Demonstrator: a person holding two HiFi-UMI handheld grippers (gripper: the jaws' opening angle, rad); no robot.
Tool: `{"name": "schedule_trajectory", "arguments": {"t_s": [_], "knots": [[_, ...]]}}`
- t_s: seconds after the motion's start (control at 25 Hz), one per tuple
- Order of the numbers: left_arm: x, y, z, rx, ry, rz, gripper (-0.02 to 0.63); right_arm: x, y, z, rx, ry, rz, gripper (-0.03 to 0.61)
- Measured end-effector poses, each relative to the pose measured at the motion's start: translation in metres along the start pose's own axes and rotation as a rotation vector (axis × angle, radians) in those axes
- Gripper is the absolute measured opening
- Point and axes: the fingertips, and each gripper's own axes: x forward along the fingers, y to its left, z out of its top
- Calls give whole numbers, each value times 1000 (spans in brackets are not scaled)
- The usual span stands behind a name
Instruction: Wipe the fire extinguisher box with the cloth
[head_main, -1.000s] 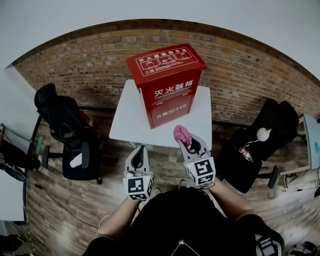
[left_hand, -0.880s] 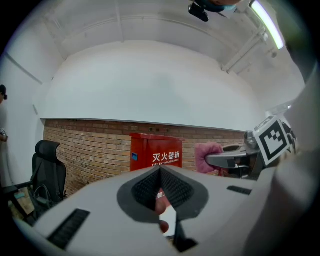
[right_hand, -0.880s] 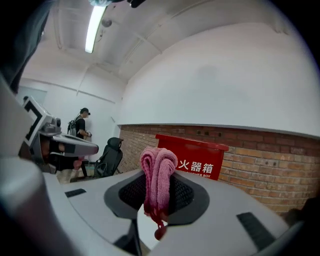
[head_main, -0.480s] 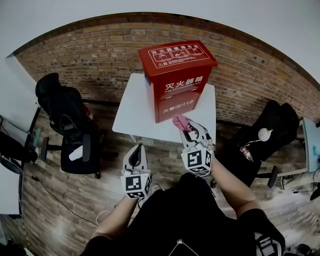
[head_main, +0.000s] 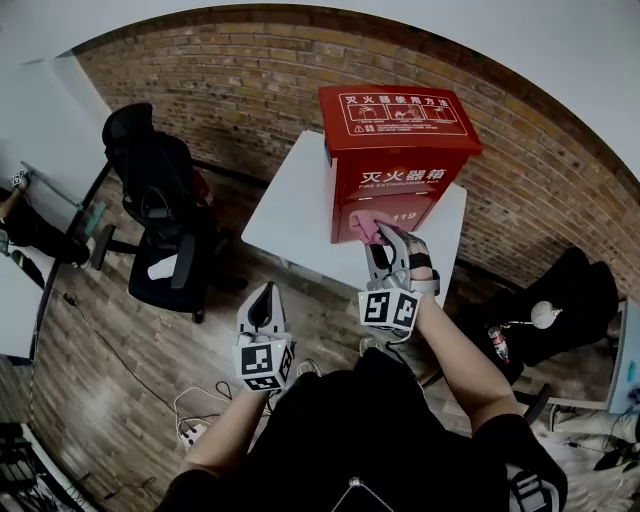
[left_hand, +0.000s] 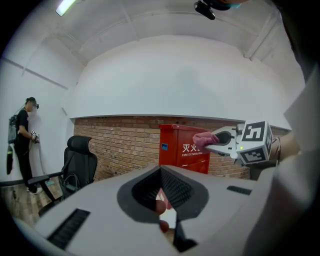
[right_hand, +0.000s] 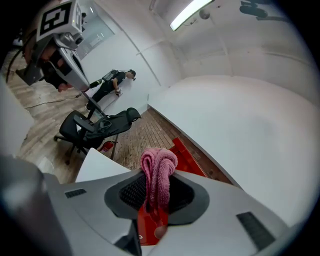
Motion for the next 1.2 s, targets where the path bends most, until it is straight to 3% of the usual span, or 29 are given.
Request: {"name": "schedule_trajectory", "arguments": {"t_s": [0.44,0.76,0.92,1.2], "knots": [[30,-50,-5,-47,19,229,28,36,-37,-10,-142,-51,57,101],[12,-68,-22,-92,42,386,28,64,-41,1,-198,-72,78,103],[1,-67,-29,-102,56,408,28,74,-44,10,-222,-69,54,103],[-12,-43,-20,-81,28,365,28,88,-50,18,-284,6,-11,103]]}}
